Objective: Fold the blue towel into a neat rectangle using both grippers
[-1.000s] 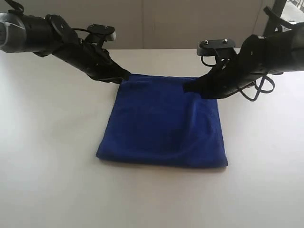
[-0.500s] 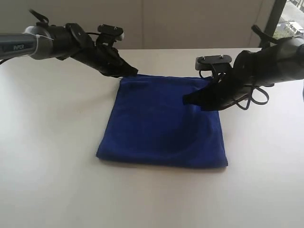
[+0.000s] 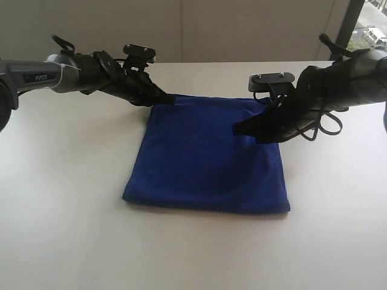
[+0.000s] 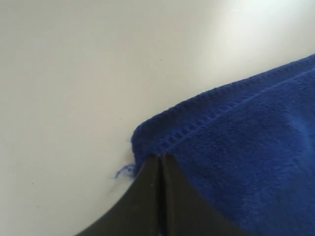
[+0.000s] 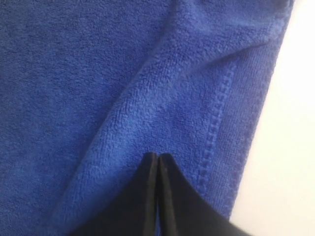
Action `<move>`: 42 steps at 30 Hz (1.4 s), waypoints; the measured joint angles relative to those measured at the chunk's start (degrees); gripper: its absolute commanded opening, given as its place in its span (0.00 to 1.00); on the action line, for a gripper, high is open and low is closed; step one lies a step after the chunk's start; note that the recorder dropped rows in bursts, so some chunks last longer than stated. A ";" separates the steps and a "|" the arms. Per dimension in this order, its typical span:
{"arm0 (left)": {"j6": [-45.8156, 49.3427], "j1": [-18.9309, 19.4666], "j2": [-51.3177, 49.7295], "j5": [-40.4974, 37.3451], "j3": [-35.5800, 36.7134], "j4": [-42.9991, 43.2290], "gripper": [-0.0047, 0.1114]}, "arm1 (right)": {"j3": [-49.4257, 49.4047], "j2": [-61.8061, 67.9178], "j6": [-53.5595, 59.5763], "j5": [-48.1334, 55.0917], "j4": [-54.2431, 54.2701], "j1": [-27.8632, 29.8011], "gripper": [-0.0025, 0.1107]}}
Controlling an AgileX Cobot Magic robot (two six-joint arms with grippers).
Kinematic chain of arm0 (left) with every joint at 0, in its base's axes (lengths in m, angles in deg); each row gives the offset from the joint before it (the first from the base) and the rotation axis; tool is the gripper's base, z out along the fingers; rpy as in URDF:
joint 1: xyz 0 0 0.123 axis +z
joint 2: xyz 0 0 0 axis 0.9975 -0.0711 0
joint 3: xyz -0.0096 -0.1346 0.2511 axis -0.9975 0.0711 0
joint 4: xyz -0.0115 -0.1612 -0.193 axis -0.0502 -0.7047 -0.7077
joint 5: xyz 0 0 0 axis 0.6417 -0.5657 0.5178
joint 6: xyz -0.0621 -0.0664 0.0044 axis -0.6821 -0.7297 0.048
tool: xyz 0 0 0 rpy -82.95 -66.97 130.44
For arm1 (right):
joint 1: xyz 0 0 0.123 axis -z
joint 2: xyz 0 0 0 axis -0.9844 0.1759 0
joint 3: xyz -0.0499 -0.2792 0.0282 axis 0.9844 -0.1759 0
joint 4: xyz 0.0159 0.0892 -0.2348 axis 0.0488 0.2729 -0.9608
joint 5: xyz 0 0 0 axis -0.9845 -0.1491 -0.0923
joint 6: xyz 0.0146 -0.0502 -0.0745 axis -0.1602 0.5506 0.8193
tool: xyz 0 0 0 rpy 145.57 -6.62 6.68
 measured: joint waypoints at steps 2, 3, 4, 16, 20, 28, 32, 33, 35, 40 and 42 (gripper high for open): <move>-0.10 0.00 -0.75 1.24 0.00 -0.22 0.04 | 0.00 0.08 0.00 0.50 0.00 0.00 0.02; -0.12 0.00 -0.83 1.95 -0.10 -0.39 0.04 | 0.00 0.22 0.00 0.87 0.00 0.00 0.02; -0.12 0.00 -0.83 2.51 -0.10 -0.39 0.04 | 0.00 0.34 0.00 1.09 0.00 0.00 0.02; -0.21 0.00 -1.48 7.52 -0.10 -0.28 0.04 | 0.00 0.83 0.00 3.87 -1.21 0.00 0.02; -0.21 0.00 -1.48 7.52 -0.10 -0.28 0.04 | 0.10 0.83 -0.03 4.29 -2.40 0.00 0.02; 0.66 0.00 1.23 7.02 -0.10 -0.20 0.04 | 0.10 0.83 -0.03 4.14 -2.57 0.00 0.02; 1.03 0.00 2.94 7.25 -0.35 -0.16 0.04 | 0.10 0.83 -0.03 4.14 -2.57 0.00 0.02; 1.03 0.00 2.94 6.92 -0.35 -0.16 0.04 | 0.10 0.83 -0.03 4.14 -2.57 0.00 0.02; 1.03 0.00 2.35 5.35 -0.35 -0.16 0.04 | 0.10 0.83 -0.03 4.14 -2.57 0.00 0.02; 1.03 0.00 0.08 1.74 -0.35 -0.16 0.04 | 0.10 0.83 -0.03 4.03 -2.57 0.00 0.02; 1.03 0.00 -0.18 0.07 -0.35 -0.06 0.04 | 0.10 0.83 -0.03 4.03 -2.57 0.00 0.02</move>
